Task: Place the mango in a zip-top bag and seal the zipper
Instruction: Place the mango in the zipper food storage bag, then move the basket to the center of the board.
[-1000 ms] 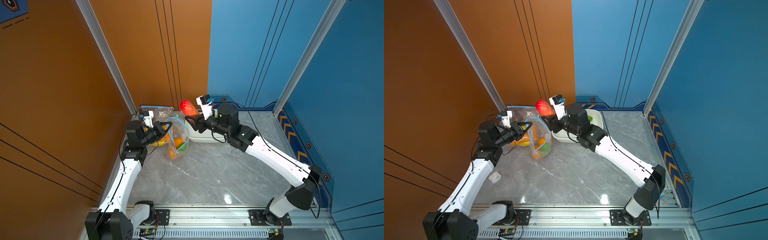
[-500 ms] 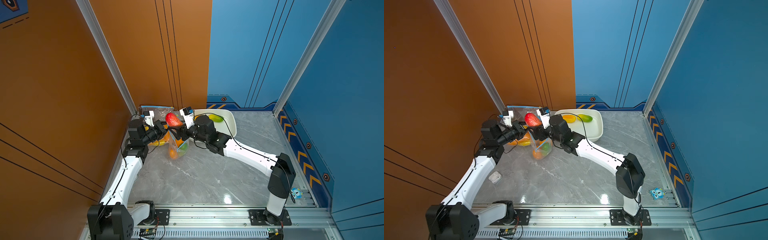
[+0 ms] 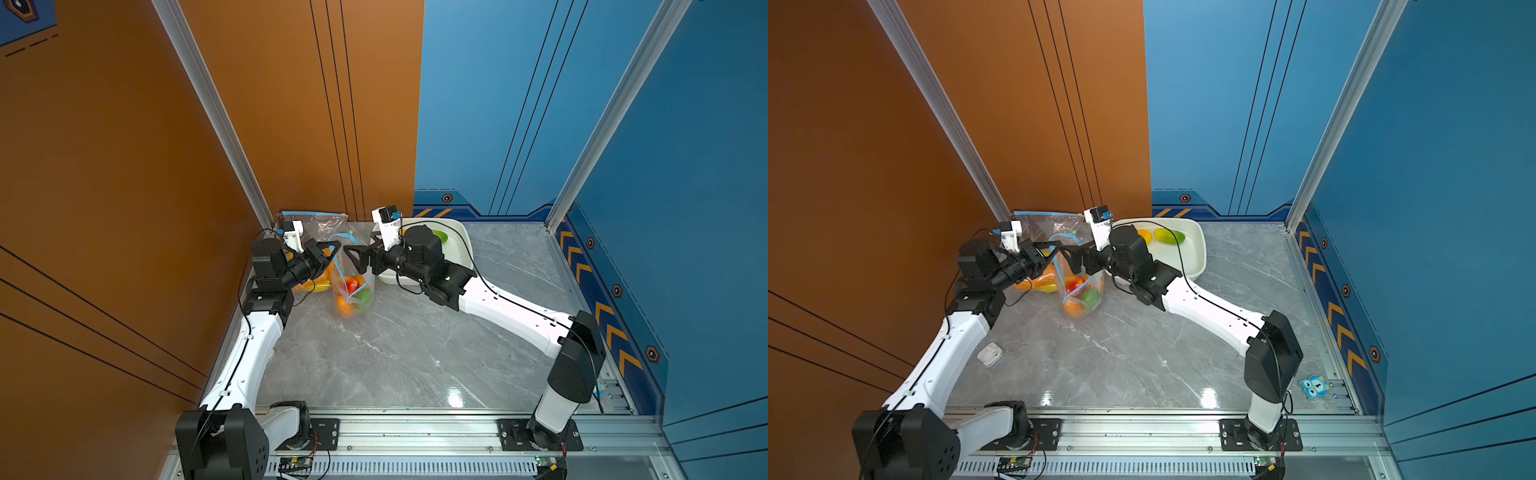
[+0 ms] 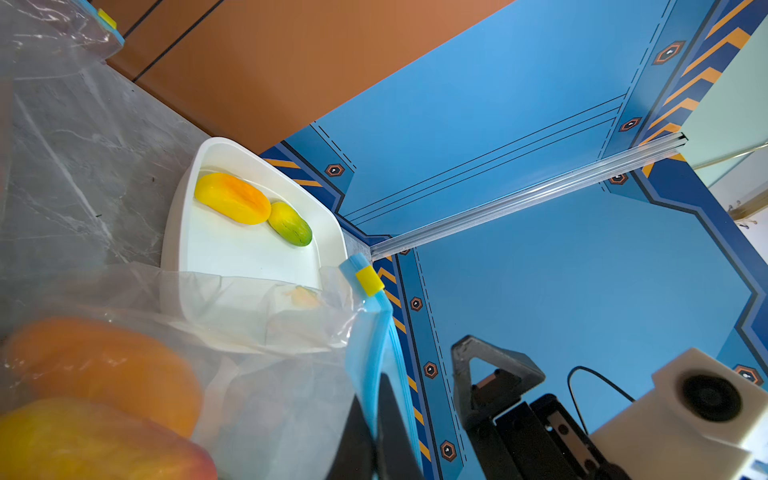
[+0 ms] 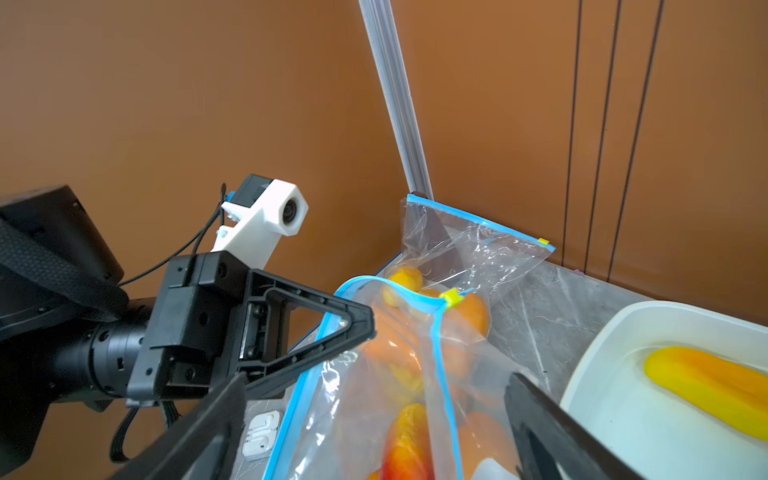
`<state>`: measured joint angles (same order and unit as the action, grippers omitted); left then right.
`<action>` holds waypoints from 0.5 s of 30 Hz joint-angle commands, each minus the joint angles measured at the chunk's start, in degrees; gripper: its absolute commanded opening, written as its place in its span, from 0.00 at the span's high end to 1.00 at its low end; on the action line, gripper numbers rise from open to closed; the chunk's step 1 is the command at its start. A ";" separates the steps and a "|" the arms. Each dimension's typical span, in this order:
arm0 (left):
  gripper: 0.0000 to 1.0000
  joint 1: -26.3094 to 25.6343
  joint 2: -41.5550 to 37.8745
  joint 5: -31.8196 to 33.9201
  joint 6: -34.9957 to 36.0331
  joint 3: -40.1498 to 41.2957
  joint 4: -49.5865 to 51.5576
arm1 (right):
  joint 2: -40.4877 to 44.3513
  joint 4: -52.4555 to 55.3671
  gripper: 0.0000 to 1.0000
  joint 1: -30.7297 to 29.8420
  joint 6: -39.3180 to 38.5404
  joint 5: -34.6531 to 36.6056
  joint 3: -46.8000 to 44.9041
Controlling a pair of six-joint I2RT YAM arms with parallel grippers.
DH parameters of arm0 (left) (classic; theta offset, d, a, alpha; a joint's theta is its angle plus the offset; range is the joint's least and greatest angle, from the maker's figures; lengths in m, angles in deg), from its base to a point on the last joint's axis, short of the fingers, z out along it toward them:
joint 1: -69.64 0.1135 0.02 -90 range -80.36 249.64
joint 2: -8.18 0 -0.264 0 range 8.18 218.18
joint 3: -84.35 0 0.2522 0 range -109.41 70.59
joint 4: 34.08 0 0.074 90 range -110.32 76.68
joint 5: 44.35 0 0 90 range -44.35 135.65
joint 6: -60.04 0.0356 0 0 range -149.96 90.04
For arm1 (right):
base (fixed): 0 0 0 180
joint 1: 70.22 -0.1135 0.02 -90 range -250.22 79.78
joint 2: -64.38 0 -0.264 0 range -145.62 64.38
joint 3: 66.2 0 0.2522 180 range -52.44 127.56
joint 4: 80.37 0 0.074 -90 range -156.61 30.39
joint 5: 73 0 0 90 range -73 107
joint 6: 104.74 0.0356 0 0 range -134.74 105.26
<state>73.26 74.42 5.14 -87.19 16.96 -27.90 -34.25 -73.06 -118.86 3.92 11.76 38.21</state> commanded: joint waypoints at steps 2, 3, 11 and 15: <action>1.00 0.97 -1.69 -0.63 -0.25 -0.17 -2.09 | 4.50 9.35 0.00 7.97 1.50 6.31 0.56; 1.00 1.09 -1.81 -0.58 -0.23 -0.22 -2.09 | 2.63 14.70 0.00 11.38 -0.01 6.76 3.06; 1.00 1.14 -1.20 -0.98 -0.12 -0.95 -2.09 | -23.78 41.54 0.00 24.18 -12.05 2.45 27.97; 1.00 0.76 -1.37 -0.30 0.33 -1.12 -2.08 | -35.58 45.89 0.00 27.73 -11.87 3.10 40.42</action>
<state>74.09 73.88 5.09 -87.41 16.94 -27.90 -63.98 -38.31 -92.87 -5.79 15.48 71.89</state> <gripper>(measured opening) 0.046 0.998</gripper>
